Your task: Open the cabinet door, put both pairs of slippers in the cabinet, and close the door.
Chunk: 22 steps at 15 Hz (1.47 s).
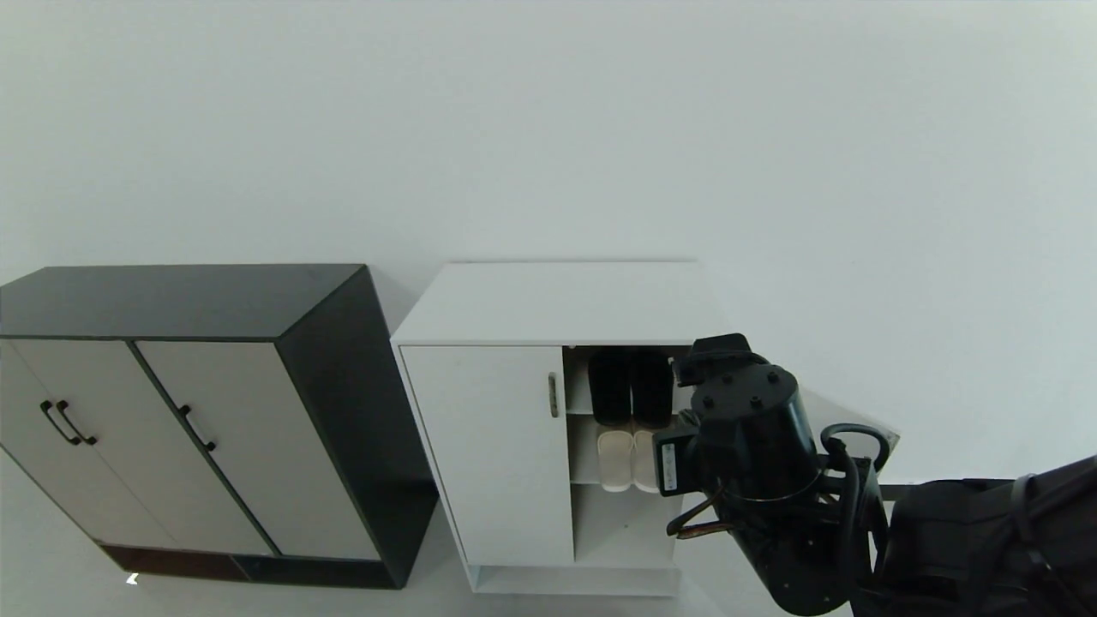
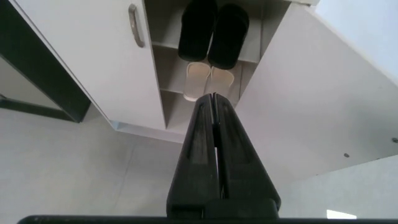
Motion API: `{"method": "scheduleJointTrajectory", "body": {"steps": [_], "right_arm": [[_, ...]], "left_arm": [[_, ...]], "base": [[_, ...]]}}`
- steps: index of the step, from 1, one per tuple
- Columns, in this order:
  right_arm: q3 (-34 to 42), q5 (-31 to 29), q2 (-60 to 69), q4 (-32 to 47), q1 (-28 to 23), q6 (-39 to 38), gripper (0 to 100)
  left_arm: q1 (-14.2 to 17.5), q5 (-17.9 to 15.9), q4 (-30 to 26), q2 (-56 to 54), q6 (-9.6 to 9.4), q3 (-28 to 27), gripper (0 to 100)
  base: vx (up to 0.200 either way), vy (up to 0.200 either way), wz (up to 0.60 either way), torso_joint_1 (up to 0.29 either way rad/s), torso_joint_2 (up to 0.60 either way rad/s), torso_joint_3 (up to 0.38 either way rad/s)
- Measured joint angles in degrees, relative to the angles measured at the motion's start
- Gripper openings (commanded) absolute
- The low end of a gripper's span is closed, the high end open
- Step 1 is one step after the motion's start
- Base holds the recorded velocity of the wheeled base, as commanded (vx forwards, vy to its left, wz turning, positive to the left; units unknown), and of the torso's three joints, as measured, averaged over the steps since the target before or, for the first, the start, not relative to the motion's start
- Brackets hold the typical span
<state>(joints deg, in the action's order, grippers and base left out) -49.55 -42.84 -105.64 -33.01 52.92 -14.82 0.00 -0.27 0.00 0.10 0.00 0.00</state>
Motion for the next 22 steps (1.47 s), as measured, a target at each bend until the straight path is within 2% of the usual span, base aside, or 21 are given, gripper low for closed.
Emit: {"method": "scheduleJointTrajectory", "body": {"steps": [6,11,15,22], "right_arm": [[0.4,0.1,0.0,-0.1,-0.4,0.1,0],[0.8,1.5,0.0,-0.2,-0.3,0.1,0],[0.8,1.5,-0.2,-0.3,-1.6,0.8,0],[-1.4,1.8,-3.0,-2.7,-9.0,1.8,0]], "left_arm": [[0.0,0.0,0.0,0.0,0.00,0.0,0],[0.0,0.0,0.0,0.0,0.00,0.0,0],[0.0,0.0,0.0,0.0,0.00,0.0,0],[0.0,0.0,0.0,0.0,0.00,0.0,0]], "base": [[0.000,0.000,-0.10,0.163,-0.35,-0.188],[0.000,0.000,-0.60,0.012,-0.02,-0.014],[0.000,0.000,0.00,0.000,0.00,0.000],[-0.029,0.000,0.00,0.001,0.00,0.000]]}}
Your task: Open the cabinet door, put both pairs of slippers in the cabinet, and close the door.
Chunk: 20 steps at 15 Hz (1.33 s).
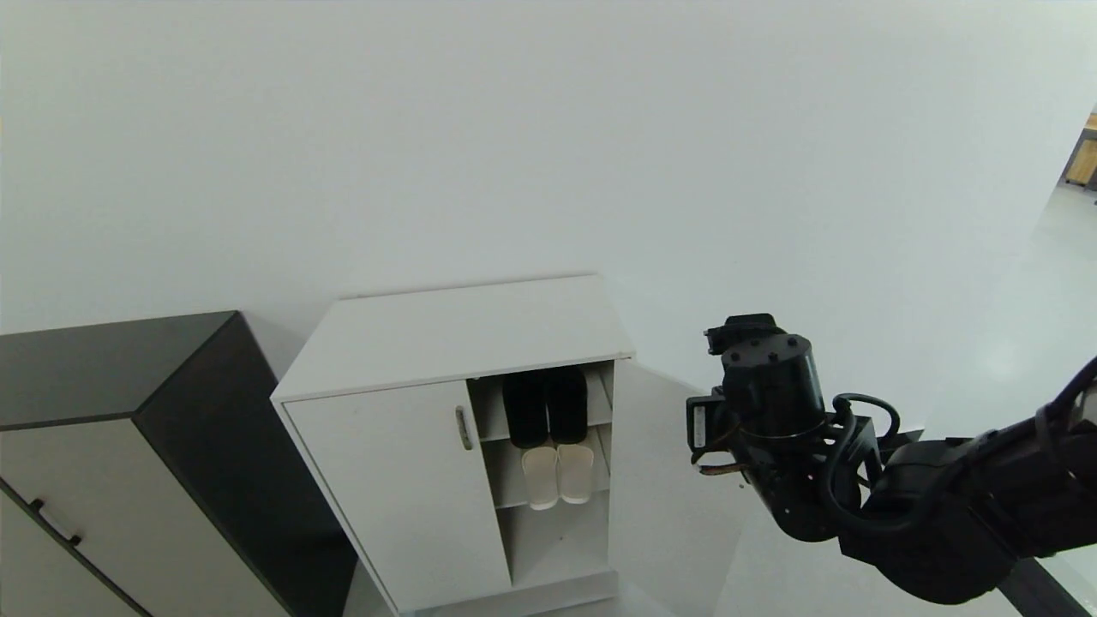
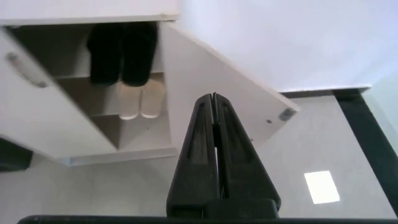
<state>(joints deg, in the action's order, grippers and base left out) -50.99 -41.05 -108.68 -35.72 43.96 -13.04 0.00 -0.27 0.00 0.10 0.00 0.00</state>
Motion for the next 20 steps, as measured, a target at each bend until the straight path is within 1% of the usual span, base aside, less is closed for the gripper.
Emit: {"method": "scheduleJointTrajectory", "body": {"steps": [5,8,10,12,14,17,20], "right_arm": [[-0.3,0.0,-0.9,-0.1,-0.4,0.0,0],[-0.2,0.0,-1.3,-0.2,-0.6,0.7,0],[-1.2,1.9,-1.6,0.2,-2.1,0.9,0],[-5.0,5.3,-2.5,1.6,-5.2,0.9,0],[-10.5,7.7,-4.9,3.8,-9.5,0.9,0],[-16.3,9.8,-10.2,4.1,-14.9,0.7,0],[-20.4,11.6,-14.6,4.1,-19.2,0.4,0]], "left_arm": [[0.0,0.0,0.0,0.0,0.00,0.0,0],[0.0,0.0,0.0,0.0,0.00,0.0,0],[0.0,0.0,0.0,0.0,0.00,0.0,0],[0.0,0.0,0.0,0.0,0.00,0.0,0],[0.0,0.0,0.0,0.0,0.00,0.0,0],[0.0,0.0,0.0,0.0,0.00,0.0,0],[0.0,0.0,0.0,0.0,0.00,0.0,0]], "base": [[-0.200,0.000,0.00,0.006,0.00,0.002],[0.000,0.000,0.00,0.000,0.00,0.000],[0.000,0.000,0.00,0.000,0.00,0.000],[0.000,0.000,0.00,0.000,0.00,0.000],[0.000,0.000,0.00,0.000,0.00,0.000],[0.000,0.000,0.00,0.000,0.00,0.000],[0.000,0.000,0.00,0.000,0.00,0.000]]}}
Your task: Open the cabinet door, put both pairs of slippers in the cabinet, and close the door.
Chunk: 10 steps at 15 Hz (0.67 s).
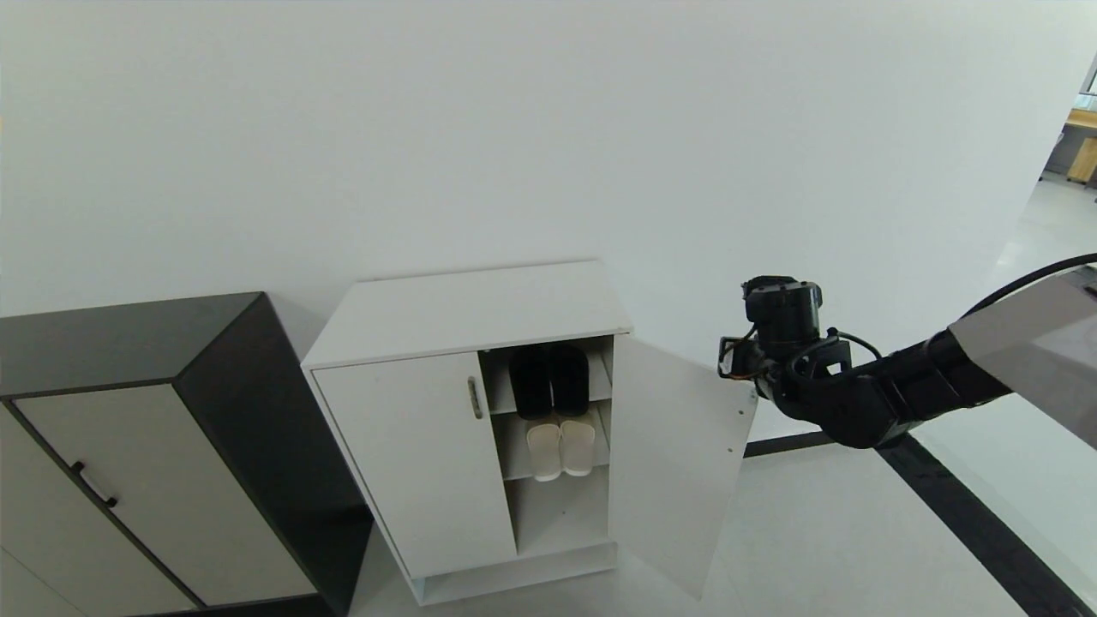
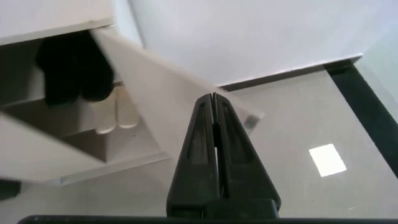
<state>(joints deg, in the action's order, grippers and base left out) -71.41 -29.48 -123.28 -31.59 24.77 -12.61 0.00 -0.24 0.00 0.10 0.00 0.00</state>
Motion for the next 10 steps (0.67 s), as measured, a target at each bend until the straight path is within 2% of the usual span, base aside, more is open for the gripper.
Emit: {"method": "scheduleJointTrajectory", "body": {"steps": [10], "right_arm": [[-6.6,1.5,-8.7,-0.1,-5.2,-0.3,0]], "left_arm": [[0.0,0.0,0.0,0.0,0.00,0.0,0]], "base": [[0.000,0.000,0.00,0.000,0.00,0.000]]}}
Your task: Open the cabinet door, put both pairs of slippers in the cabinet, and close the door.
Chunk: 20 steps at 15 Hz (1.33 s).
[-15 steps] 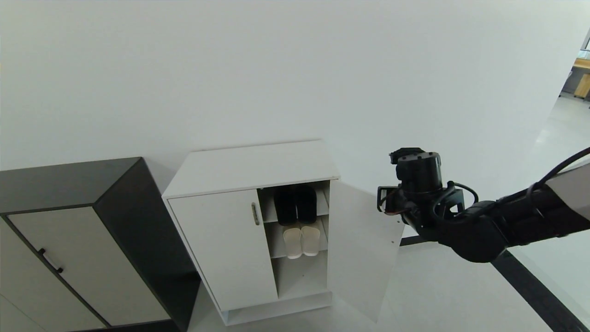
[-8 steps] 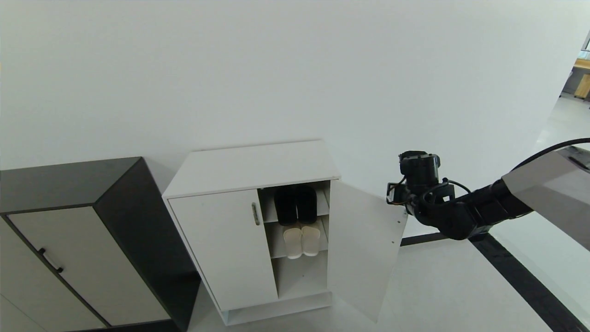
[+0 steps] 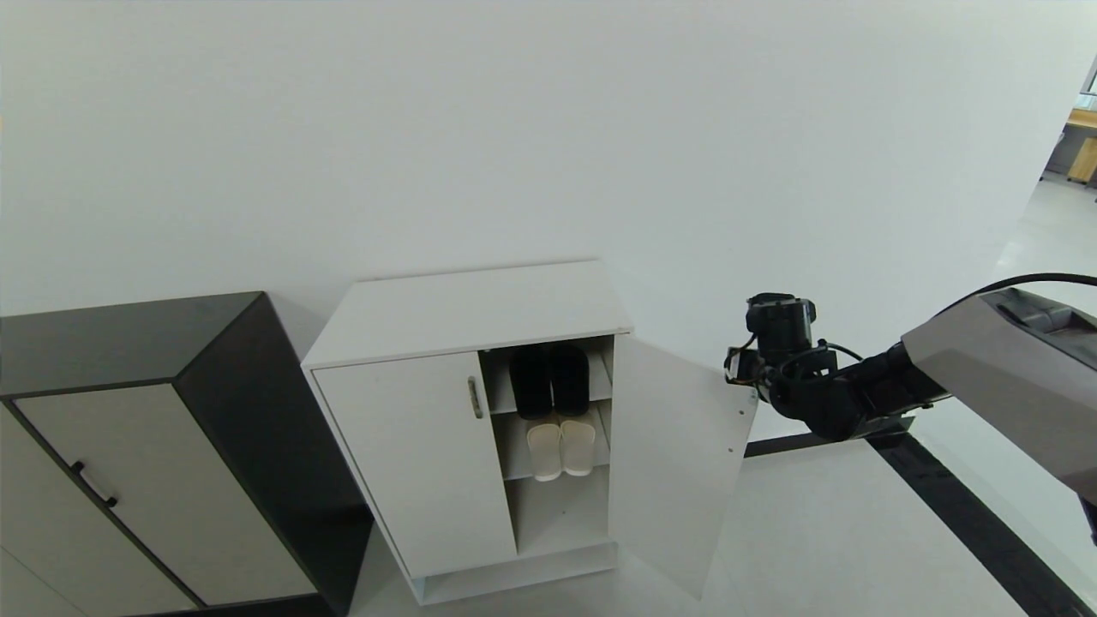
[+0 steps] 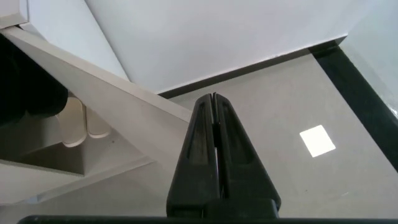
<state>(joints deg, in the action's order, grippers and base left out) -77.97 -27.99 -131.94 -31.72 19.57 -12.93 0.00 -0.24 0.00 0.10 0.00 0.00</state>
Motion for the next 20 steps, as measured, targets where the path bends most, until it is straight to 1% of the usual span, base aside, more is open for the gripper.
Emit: {"method": "scheduleJointTrajectory", "body": {"steps": [5,20], "right_arm": [[-1.1,1.1,-2.7,-0.2,-1.1,0.0,0],[-1.3,1.0,-5.0,-0.1,-1.2,0.0,0]], "left_arm": [[0.0,0.0,0.0,0.0,0.00,0.0,0],[0.0,0.0,0.0,0.0,0.07,0.0,0]], "base": [[0.000,0.000,0.00,0.000,0.00,0.000],[0.000,0.000,0.00,0.000,0.00,0.000]]}}
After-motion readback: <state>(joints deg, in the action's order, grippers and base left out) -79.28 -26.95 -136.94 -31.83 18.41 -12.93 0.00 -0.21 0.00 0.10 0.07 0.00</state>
